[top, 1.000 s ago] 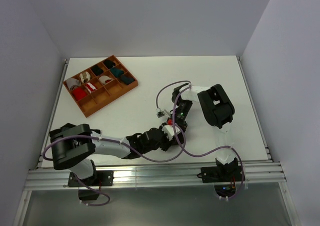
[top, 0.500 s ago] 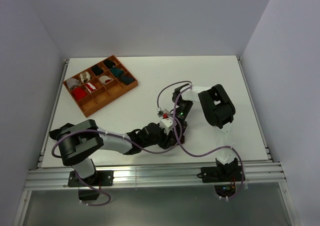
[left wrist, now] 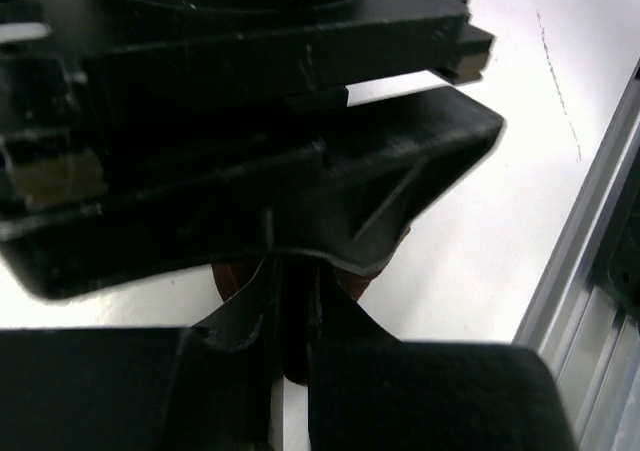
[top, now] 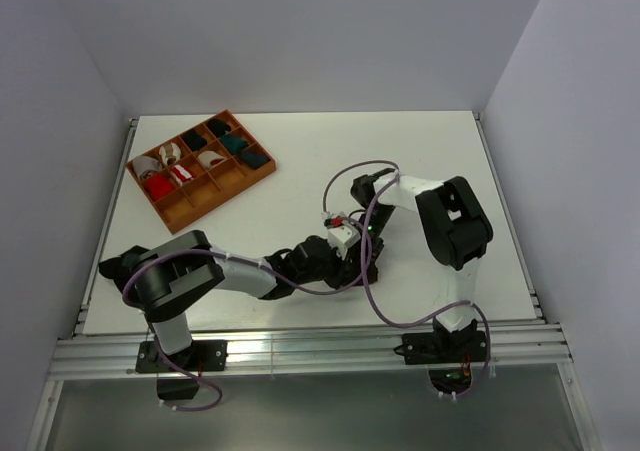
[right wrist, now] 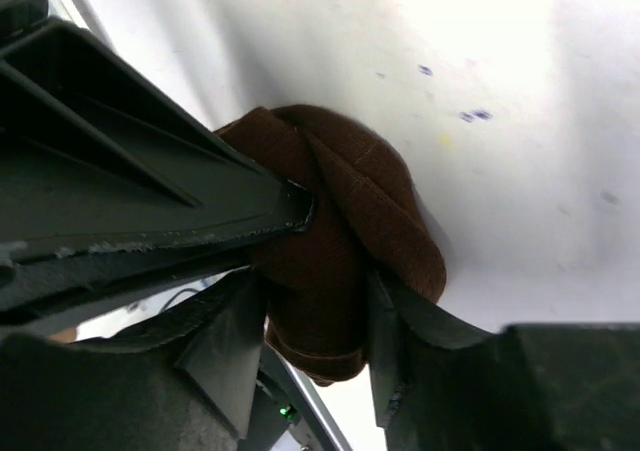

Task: Roll the socks
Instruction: Roll the sock at the center of the board.

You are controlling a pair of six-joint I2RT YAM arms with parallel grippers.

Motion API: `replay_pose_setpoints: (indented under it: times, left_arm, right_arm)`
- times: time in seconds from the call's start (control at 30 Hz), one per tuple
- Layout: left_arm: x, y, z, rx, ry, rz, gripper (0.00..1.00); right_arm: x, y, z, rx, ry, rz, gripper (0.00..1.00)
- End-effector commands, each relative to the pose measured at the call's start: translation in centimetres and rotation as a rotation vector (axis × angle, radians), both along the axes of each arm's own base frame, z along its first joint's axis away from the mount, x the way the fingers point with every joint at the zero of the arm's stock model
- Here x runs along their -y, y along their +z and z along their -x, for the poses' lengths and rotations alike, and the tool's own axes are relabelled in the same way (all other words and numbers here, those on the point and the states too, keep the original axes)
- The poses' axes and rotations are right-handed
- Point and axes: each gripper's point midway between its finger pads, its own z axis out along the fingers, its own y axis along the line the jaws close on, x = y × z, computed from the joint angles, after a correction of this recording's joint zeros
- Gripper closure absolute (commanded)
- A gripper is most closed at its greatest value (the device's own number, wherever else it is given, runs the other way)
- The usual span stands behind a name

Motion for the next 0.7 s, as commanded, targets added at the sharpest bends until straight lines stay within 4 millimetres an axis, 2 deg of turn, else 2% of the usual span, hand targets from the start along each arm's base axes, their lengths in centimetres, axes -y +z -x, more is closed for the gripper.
replay_pose_setpoints:
  times: [0.0,0.17,0.4,0.47,0.67]
  left_arm:
    - [-3.7,-6.3,1.0,-0.117,0.018,-0.222,1.0]
    - [-4.1,-6.9,0.6,-0.133,0.022,-0.239,1.0]
    - [-4.5,-7.2,0.3,-0.141,0.023,-0.25,1.0]
    - [-4.4,-7.3,0.3,-0.142,0.017,-0.251,1.0]
    - [-4.0,-7.1,0.1,-0.134,0.006,-0.25,1.0]
  right_arm:
    - [-0.8,-1.1,-4.4,0.237,-0.014,-0.015,0.49]
    - [-0.6,-0.4,-5.3,0.278,-0.056,0.004,0.42]
    - [-0.1,-0.5,-6.7,0.329,-0.103,0.031,0.34]
    - [0.0,-0.7,-6.9,0.331,-0.111,0.042,0.28]
    - [0.1,-1.1,-6.9,0.269,-0.124,0.047,0.25]
